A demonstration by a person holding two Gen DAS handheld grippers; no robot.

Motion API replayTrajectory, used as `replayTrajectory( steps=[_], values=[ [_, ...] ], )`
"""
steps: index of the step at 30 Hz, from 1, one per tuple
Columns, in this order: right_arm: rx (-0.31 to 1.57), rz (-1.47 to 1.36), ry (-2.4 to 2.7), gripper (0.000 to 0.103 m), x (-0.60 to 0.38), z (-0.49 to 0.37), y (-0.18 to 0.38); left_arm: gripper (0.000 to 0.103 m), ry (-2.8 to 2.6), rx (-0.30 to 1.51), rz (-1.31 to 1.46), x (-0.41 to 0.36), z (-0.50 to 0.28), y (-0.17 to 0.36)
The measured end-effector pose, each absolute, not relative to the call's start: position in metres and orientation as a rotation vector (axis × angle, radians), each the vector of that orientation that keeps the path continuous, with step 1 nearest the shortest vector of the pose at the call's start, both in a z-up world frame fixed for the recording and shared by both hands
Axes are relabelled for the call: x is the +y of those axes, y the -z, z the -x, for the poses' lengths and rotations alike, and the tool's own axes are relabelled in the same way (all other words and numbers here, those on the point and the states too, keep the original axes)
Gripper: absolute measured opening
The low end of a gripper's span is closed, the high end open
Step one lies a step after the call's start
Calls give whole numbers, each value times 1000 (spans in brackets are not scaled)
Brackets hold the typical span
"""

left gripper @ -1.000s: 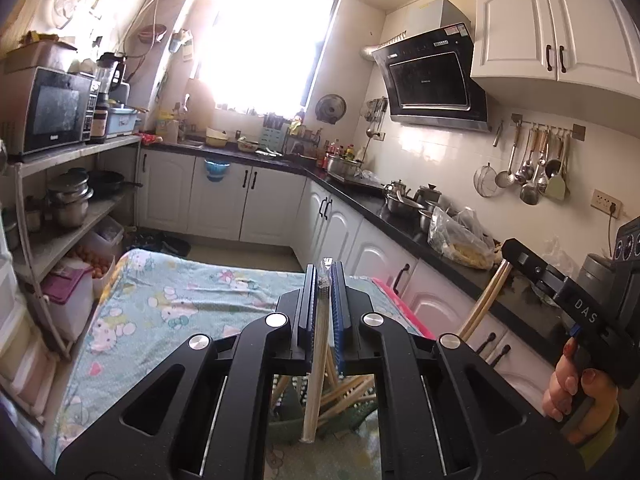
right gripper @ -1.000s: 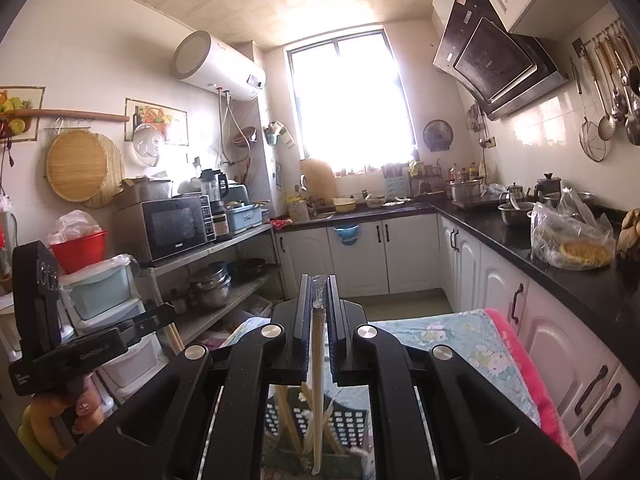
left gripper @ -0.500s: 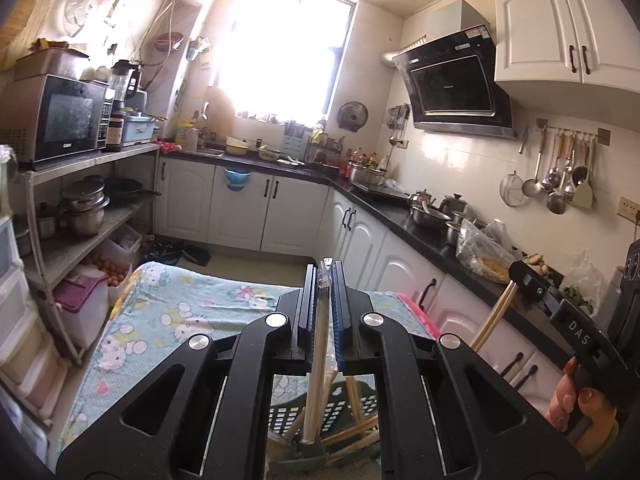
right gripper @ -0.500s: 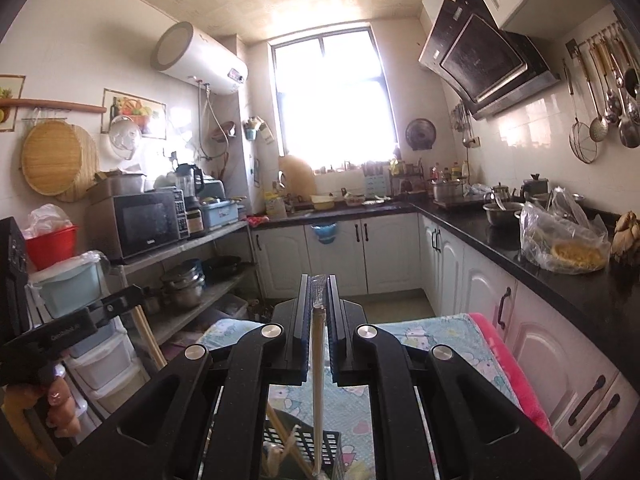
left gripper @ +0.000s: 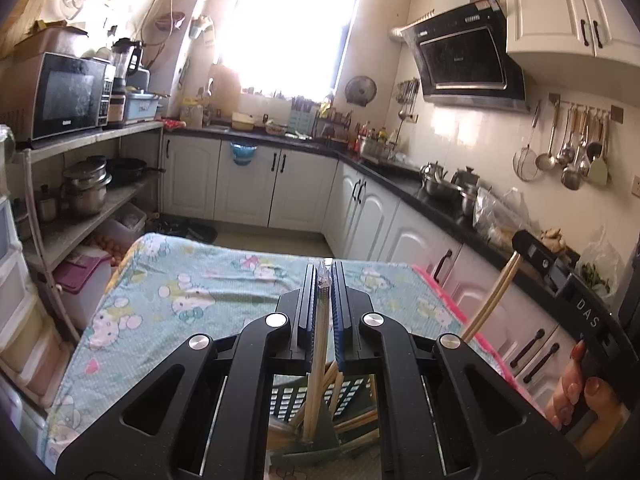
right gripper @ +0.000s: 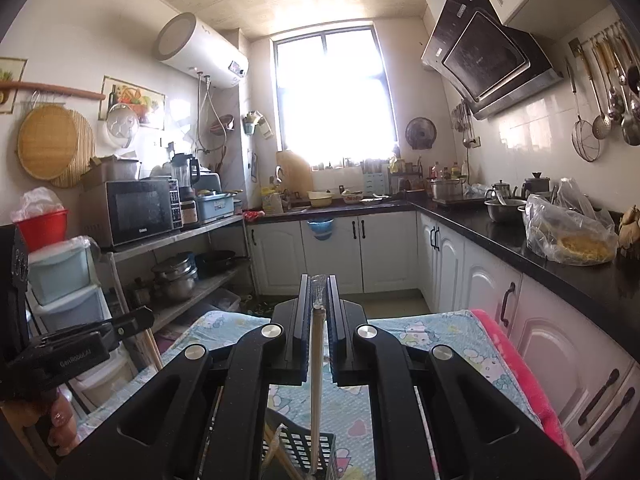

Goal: Organize utensils
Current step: 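Lift the chopstick and carry it over the green caddy with the right gripper, then lower the chopstick into the caddy and open the right gripper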

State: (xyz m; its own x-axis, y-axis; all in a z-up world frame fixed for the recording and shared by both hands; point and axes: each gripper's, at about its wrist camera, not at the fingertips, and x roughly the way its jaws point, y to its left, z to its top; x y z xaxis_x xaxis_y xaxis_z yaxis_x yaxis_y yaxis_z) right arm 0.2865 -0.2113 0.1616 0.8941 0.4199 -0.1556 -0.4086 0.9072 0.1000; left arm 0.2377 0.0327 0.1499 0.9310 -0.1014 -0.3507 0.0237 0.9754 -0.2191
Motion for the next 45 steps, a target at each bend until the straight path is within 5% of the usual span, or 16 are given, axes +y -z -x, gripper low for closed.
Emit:
replayTrajectory(
  steps=[25, 45],
  values=[
    [399, -156, -437, 10, -220, -289, -109, 5, 88, 459, 196, 22, -229, -115],
    [446, -165, -458, 44, -246, -242, -112, 47, 88, 496, 201, 22, -182, -108]
  ],
)
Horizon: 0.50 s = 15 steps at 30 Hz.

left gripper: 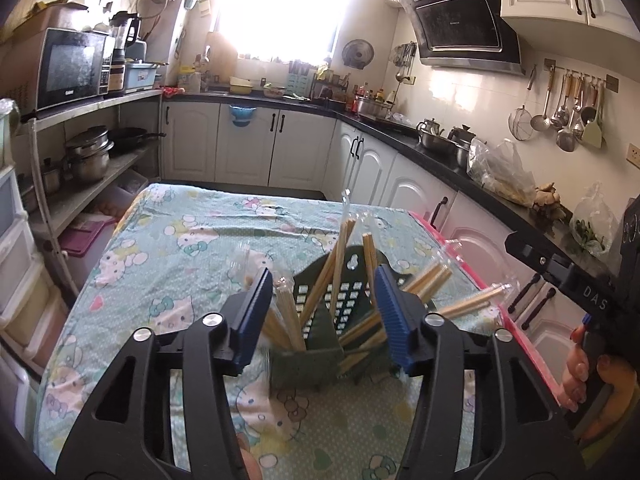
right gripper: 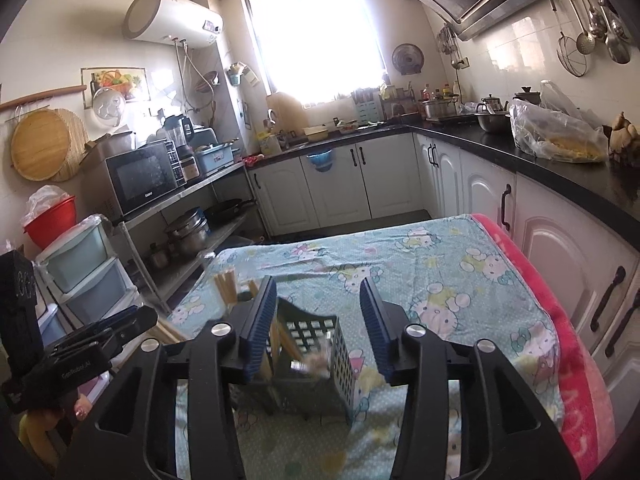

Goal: Organize utensils

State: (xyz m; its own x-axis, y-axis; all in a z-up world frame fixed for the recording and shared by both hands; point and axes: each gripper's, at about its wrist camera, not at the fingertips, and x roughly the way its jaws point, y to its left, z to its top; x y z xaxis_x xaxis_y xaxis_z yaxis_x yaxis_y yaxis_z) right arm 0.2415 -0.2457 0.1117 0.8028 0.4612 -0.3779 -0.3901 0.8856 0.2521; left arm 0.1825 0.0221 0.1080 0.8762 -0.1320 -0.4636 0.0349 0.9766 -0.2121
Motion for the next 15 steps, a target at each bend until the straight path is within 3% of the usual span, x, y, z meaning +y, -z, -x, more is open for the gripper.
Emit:
replayTrajectory(
  steps=[7, 10, 15],
  values=[
    [464, -147, -470, 52, -253, -212, -101, 53, 96, 495, 194, 20, -158, -103],
    [473, -130, -469, 55, -255, -201, -94, 63, 96, 501, 195, 20, -149, -97],
    [492, -118, -472, 60, -257, -186, -83, 64, 101, 515, 189, 17, -136, -87]
  ],
)
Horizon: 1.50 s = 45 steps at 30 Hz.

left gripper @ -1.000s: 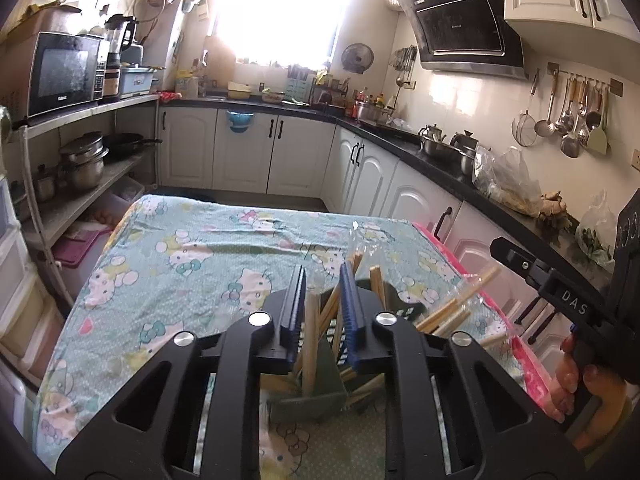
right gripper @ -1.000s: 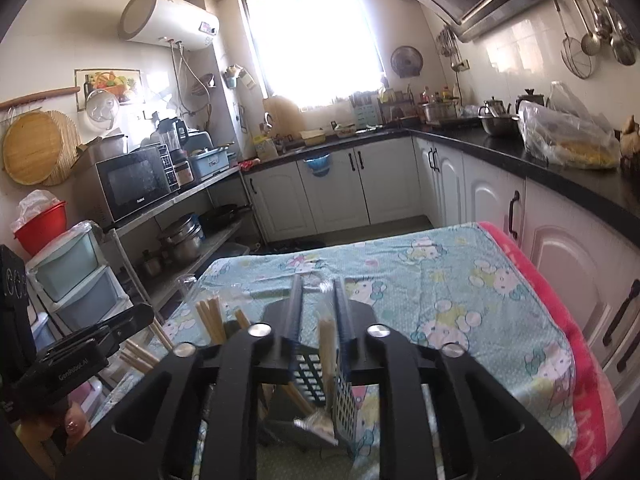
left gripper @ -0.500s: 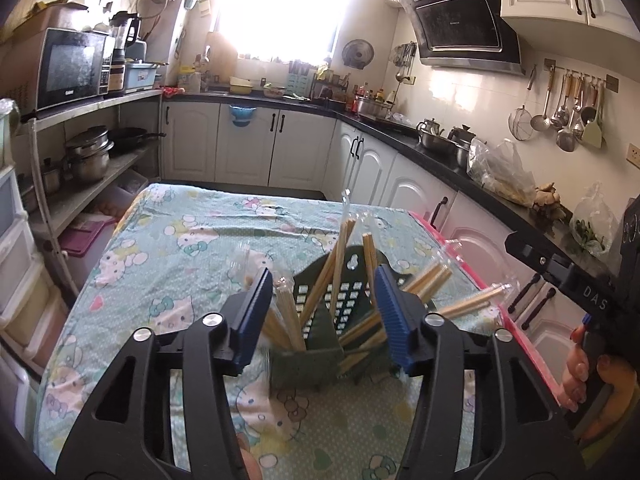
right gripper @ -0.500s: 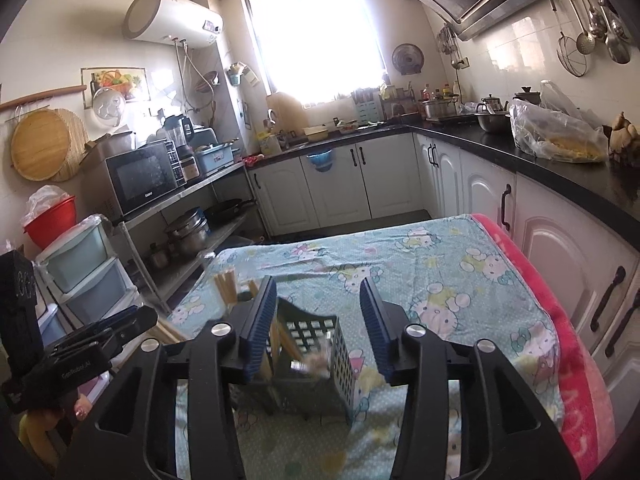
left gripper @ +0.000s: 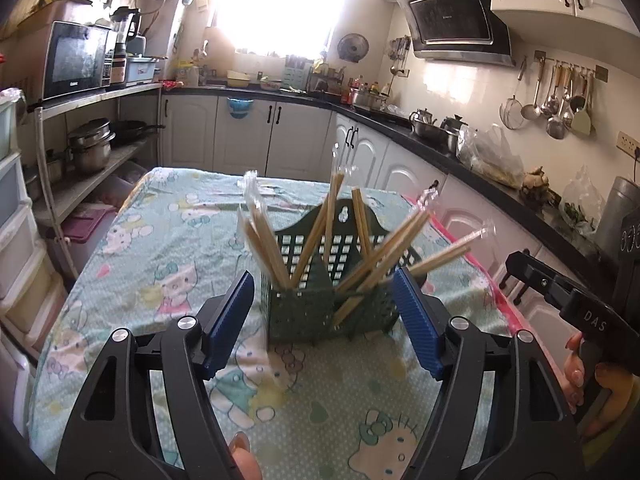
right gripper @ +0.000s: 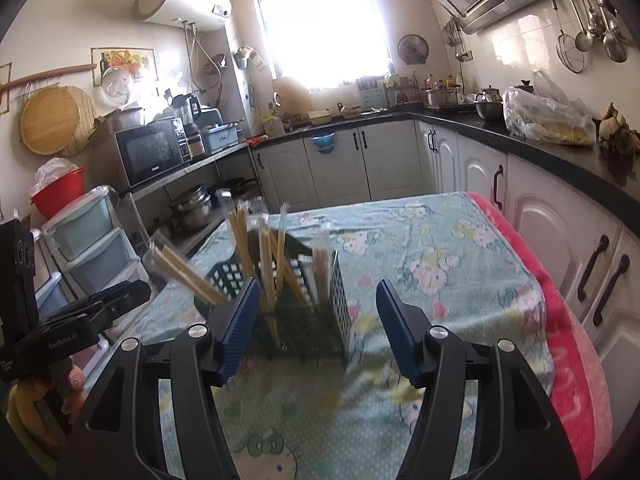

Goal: Organize utensils

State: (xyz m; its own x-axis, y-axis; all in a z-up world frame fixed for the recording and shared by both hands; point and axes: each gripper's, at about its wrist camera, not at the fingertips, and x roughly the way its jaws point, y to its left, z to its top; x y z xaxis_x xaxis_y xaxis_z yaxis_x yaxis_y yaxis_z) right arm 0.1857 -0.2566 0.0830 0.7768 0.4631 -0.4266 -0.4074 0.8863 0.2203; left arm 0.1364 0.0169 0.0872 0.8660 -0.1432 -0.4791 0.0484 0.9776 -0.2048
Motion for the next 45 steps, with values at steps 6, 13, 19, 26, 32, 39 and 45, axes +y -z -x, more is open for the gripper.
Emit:
replayTrajectory(
  steps=[6, 13, 19, 26, 32, 39, 45],
  values=[
    [518, -96, -478, 67, -255, -171, -67, 74, 107, 529, 185, 13, -123, -75],
    [547, -74, -484, 75, -251, -159, -47, 89, 110, 560, 183, 9, -112, -55],
    [554, -63, -483, 82, -250, -152, -32, 92, 88, 581, 188, 10, -104, -34],
    [527, -71, -449, 91, -250, -144, -17, 92, 42, 528, 187, 16, -90, -22],
    [448, -63, -412, 96, -252, -130, -10, 92, 53, 508, 199, 18, -84, -13],
    [375, -39, -405, 96, -248, -112, -2, 92, 53, 485, 184, 9, -78, 0],
    [383, -1, -406, 96, -238, -107, 11, 92, 52, 462, 170, 7, -76, 7]
  ],
)
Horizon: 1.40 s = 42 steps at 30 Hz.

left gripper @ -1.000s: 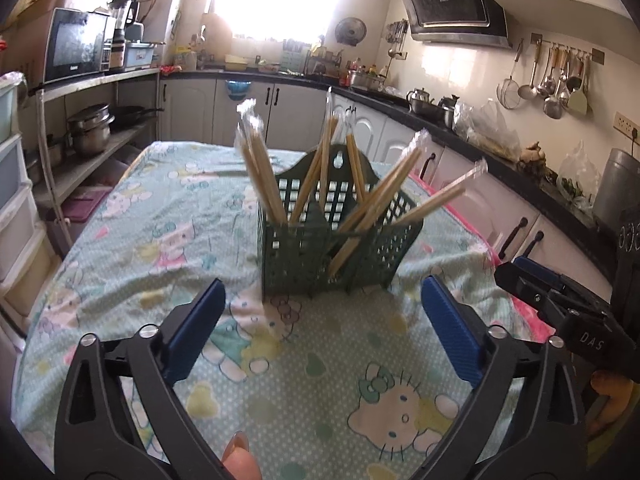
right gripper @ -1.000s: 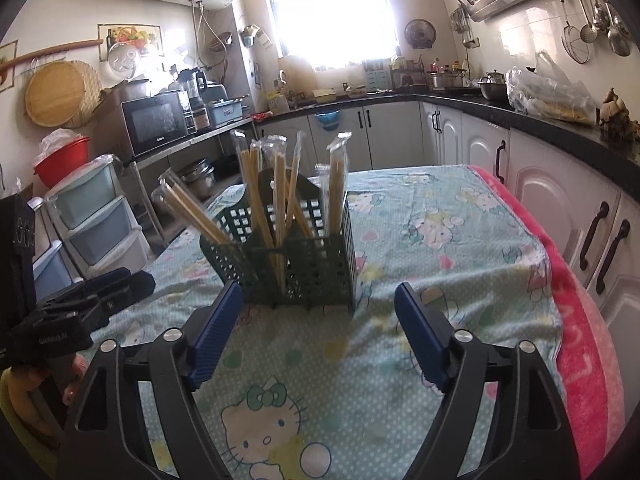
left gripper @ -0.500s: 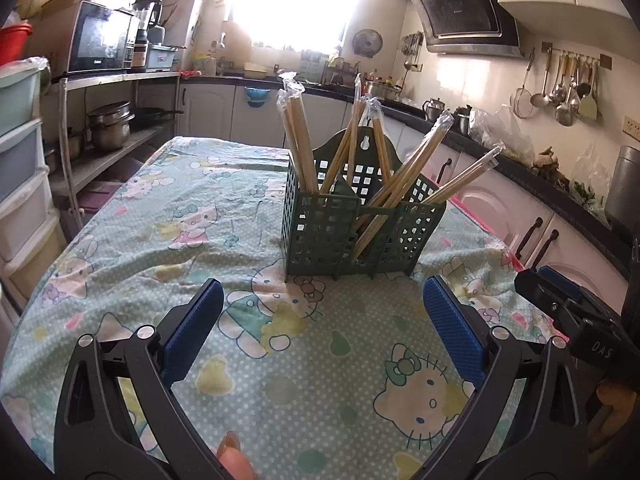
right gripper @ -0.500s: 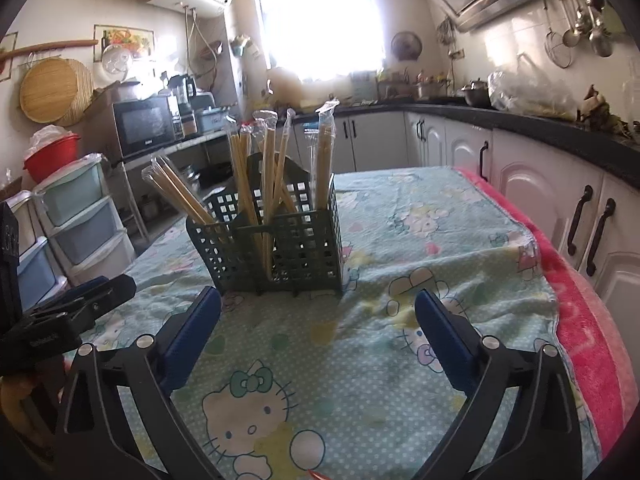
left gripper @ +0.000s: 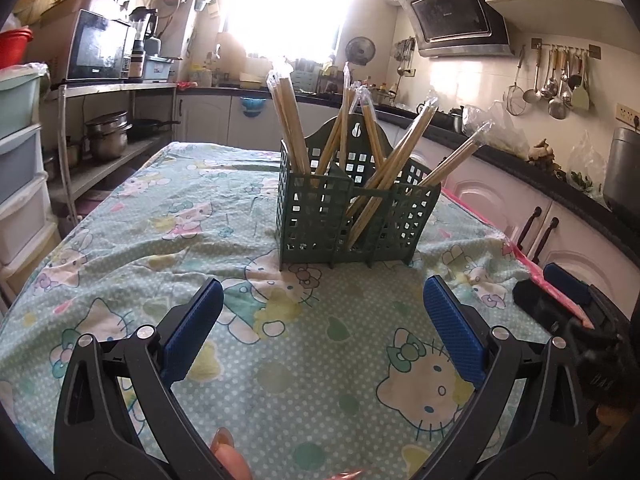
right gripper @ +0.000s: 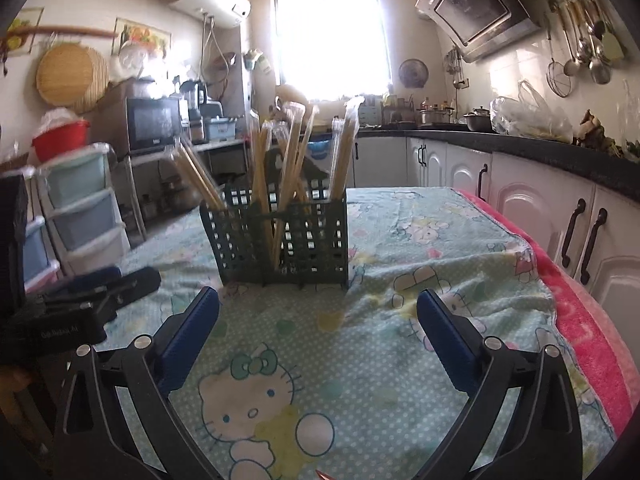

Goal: Organize utensils

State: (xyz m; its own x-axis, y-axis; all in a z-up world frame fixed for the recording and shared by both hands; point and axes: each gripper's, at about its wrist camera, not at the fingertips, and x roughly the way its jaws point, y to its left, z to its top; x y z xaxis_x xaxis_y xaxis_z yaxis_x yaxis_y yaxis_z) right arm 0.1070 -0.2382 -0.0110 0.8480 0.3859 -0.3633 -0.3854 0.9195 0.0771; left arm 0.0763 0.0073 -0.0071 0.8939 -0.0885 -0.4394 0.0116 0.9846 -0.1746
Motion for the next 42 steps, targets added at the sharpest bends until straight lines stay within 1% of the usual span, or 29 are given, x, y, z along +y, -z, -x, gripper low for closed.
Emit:
replayTrajectory(
  steps=[42],
  values=[
    [385, -18, -399, 96, -240, -106, 14, 92, 47, 451, 158, 4, -76, 9]
  ],
)
